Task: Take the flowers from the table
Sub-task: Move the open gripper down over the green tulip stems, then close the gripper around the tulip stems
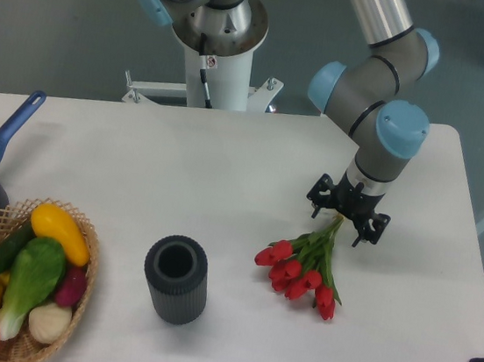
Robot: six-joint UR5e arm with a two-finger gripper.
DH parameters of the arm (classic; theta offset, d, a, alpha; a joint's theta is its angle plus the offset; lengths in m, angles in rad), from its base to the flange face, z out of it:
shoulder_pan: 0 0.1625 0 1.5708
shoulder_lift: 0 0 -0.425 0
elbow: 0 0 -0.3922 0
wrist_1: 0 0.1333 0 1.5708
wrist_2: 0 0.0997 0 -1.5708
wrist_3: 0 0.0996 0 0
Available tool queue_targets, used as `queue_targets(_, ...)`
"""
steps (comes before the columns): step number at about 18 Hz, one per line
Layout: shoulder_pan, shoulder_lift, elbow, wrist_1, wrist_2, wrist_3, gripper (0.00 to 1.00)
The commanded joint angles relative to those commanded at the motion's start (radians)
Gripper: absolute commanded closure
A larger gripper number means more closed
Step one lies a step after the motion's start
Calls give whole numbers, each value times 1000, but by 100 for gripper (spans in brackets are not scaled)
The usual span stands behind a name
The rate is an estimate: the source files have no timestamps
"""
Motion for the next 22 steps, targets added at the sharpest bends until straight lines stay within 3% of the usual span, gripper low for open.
queue_targets(8,-8,-6,-9,-3,15,-2,2)
queue_targets(10,-8,-6,-9,-3,20,-2,20)
queue_targets(14,-6,-6,-14,-2,18,-2,23)
queue_targets(16,-5,-5,-14,-2,18,-2,39)
queue_targets(19,-5,-5,-14,-2,17,-3,45)
queue_targets(20,-5,-3,-12,-2,18,-3,56)
queue_targets(22,-6,-5,-11,-2,18,-11,66)
